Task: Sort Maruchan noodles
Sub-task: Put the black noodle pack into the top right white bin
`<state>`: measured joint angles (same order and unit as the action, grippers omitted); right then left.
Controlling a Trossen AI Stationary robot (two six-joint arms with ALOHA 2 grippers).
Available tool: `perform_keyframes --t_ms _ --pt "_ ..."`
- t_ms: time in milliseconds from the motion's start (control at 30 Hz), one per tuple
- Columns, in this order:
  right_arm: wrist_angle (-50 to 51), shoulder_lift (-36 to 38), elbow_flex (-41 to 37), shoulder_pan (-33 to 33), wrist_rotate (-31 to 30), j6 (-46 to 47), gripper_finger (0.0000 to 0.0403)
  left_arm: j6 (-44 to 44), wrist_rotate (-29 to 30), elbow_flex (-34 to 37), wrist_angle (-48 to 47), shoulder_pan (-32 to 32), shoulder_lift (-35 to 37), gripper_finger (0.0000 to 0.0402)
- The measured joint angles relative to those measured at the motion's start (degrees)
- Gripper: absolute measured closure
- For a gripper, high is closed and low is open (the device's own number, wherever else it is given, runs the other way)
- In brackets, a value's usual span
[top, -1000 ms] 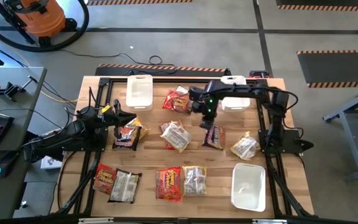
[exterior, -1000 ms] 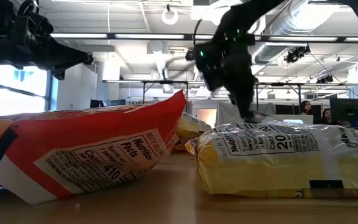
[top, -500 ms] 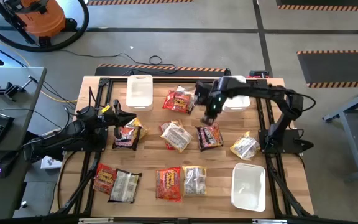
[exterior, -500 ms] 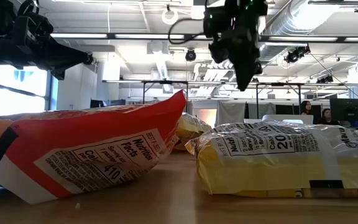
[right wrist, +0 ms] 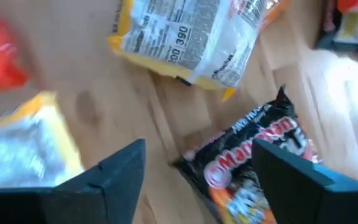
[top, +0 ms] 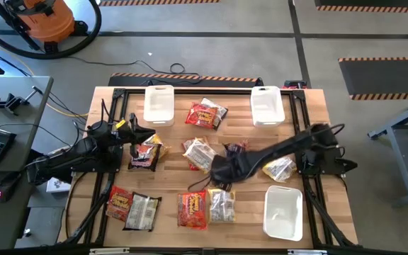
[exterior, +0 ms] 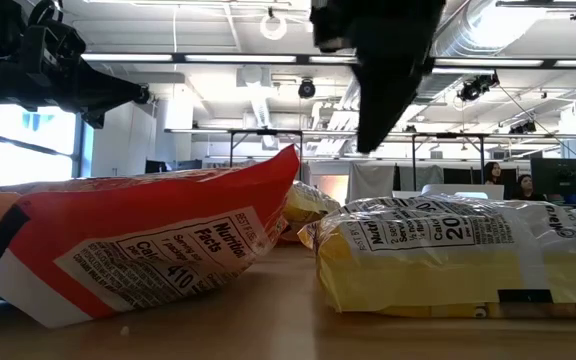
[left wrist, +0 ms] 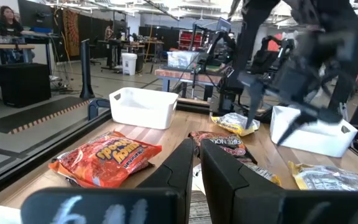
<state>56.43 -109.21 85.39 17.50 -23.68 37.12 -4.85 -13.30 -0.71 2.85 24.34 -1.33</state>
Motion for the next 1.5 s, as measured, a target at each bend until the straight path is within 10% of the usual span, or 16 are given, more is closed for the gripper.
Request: perform_keyframes --t_ms 667,1133,1500 --pt "26.3 -26.4 15.6 -3.2 -3.4 33.8 0.0125 0.0 0.0 0.0 0.0 0.0 0.0 0.0378" --pt "32.7 -27.7 17.1 -5.5 1.2 29.8 0.0388 0.0 0.0 0.0 0.0 0.0 0.0 0.0378" --pt "28.9 -17.7 18.7 -7.0 0.2 20.8 0.0402 0.0 0.0 0.0 0.0 0.0 0.0 0.0378"
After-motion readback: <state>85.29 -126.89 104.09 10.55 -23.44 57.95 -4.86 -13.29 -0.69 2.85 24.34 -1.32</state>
